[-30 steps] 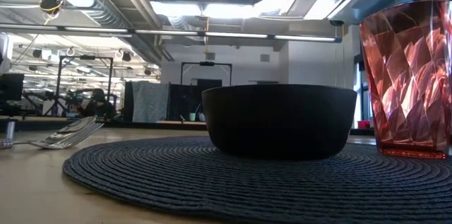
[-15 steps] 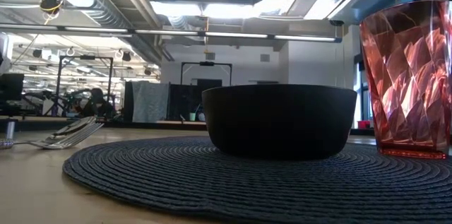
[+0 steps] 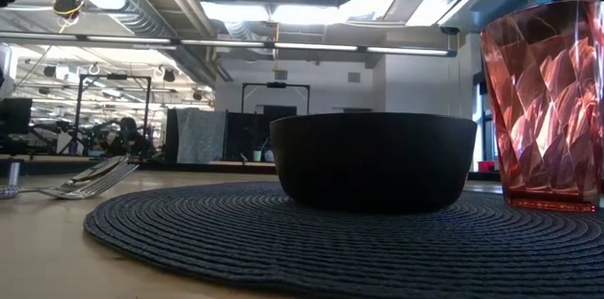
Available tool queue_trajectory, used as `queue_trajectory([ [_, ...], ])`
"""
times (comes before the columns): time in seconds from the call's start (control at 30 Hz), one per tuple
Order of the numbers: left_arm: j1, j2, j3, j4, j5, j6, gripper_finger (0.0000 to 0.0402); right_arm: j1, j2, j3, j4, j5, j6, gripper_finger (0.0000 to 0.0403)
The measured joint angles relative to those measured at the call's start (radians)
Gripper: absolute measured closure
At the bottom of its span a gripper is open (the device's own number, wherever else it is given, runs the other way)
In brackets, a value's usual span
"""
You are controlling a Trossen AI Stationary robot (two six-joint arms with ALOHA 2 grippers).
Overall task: Pick & Place Utensil
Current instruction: Put the red straw into the orange cup on the mat
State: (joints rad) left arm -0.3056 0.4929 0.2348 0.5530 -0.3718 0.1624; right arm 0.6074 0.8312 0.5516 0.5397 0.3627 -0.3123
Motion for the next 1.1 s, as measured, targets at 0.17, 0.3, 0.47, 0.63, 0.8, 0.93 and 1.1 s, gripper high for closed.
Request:
queue_trajectory([
  [0.17, -0.003, -0.083, -0.017, -0.118, -0.025, -0.042, 0.0400, 0.062, -0.009, -0.136, 0.224, -0.029, -0.035, 0.0403],
  [0.3, -0.003, -0.135, -0.017, -0.206, -0.075, -0.035, 0.0399, 0.092, -0.016, -0.196, 0.263, -0.034, -0.035, 0.0403],
  [0.47, -0.002, -0.148, -0.017, -0.169, -0.109, 0.045, 0.0400, 0.094, -0.015, -0.210, 0.272, -0.030, -0.043, 0.0403],
  [0.63, 0.004, -0.139, -0.017, -0.147, -0.144, 0.067, 0.0399, 0.091, -0.006, -0.210, 0.346, 0.049, -0.012, 0.0403],
  [0.8, 0.004, -0.119, -0.016, -0.255, -0.162, -0.050, 0.0399, 0.089, 0.045, -0.210, 0.395, 0.171, 0.014, 0.0403],
  [0.93, 0.004, -0.117, -0.016, -0.276, -0.162, -0.087, 0.0396, 0.089, 0.131, -0.210, 0.391, 0.198, 0.066, 0.0403],
  [1.1, 0.004, -0.117, -0.016, -0.272, -0.163, -0.088, 0.0400, 0.089, 0.280, -0.210, 0.397, 0.288, 0.121, 0.0403],
])
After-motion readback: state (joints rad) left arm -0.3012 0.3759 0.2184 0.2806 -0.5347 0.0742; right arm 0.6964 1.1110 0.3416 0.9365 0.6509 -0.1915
